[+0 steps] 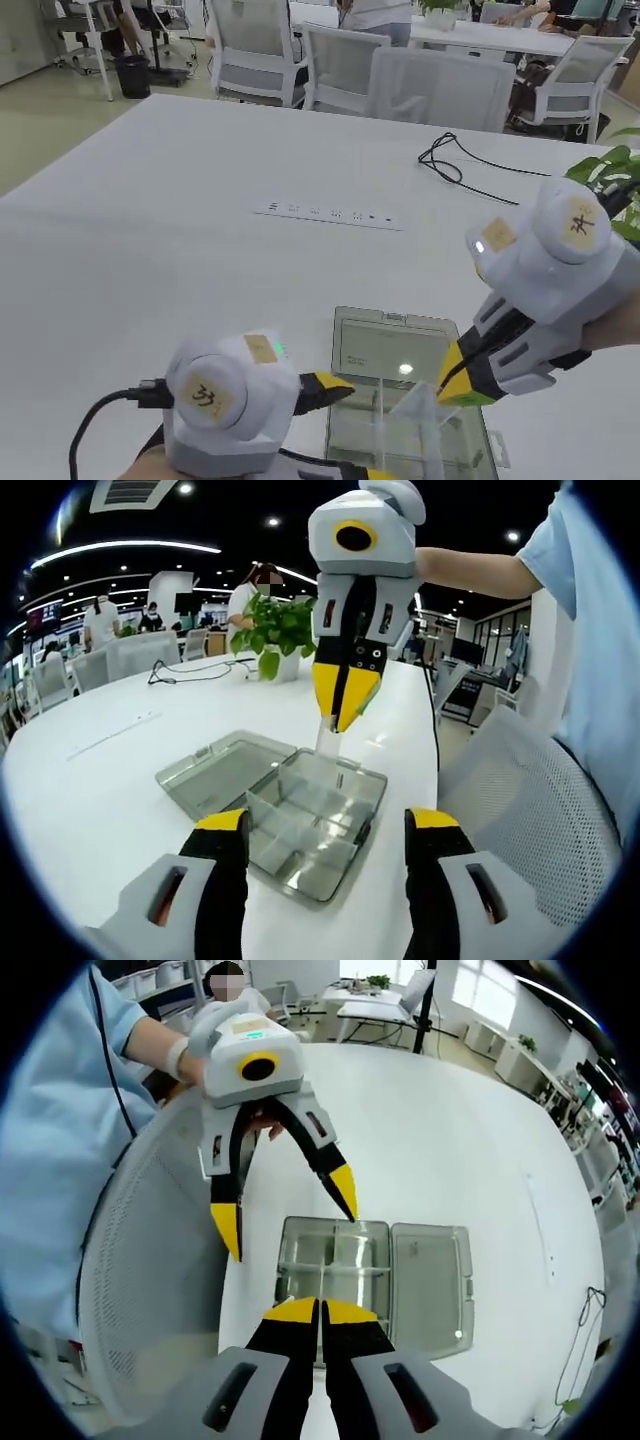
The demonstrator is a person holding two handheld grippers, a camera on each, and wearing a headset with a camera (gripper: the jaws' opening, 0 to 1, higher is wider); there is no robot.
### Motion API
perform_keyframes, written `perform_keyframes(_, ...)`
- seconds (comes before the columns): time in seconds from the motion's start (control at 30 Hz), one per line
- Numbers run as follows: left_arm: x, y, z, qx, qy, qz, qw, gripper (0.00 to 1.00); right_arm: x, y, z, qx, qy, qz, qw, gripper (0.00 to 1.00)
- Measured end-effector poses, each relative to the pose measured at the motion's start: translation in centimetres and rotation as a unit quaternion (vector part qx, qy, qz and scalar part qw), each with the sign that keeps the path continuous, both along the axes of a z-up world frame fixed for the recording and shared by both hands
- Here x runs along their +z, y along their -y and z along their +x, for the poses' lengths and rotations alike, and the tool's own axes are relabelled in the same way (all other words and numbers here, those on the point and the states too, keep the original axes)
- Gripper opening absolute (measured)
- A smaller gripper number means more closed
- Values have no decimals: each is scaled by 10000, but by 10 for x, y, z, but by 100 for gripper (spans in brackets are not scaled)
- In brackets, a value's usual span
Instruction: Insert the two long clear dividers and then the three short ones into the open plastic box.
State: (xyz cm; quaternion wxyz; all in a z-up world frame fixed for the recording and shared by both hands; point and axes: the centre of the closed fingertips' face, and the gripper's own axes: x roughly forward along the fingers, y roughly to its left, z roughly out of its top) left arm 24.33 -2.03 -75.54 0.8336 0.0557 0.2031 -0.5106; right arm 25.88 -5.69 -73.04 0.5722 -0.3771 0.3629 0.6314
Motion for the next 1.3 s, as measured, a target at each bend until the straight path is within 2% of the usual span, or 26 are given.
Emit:
perform_keyframes(0.2,-10,-16,2,325,-104,94,9994,86,-9,3,5,-35,-16,-114,9999,2)
perform_keyframes(0.3,-14,-22,5,560,-164,105,9982,99,-13,3,9,-81,2,-121,9999,2)
perform_keyframes(0.4,-16,-25,3,620,-247,67,9977,100,-16,4,11,-111,-17,-155,9998,2)
perform_keyframes(0.67,-20,-28,-1,660,-332,46,9973,100,-22,5,12,-158,-110,-188,9996,2)
perform_keyframes(0.87,-20,-27,-2,637,-350,11,9974,97,-29,7,12,-145,-129,-235,9995,2)
perform_keyframes(1.3,-20,-27,-4,621,-388,-21,9973,94,-33,-4,12,-118,-98,-221,9996,2)
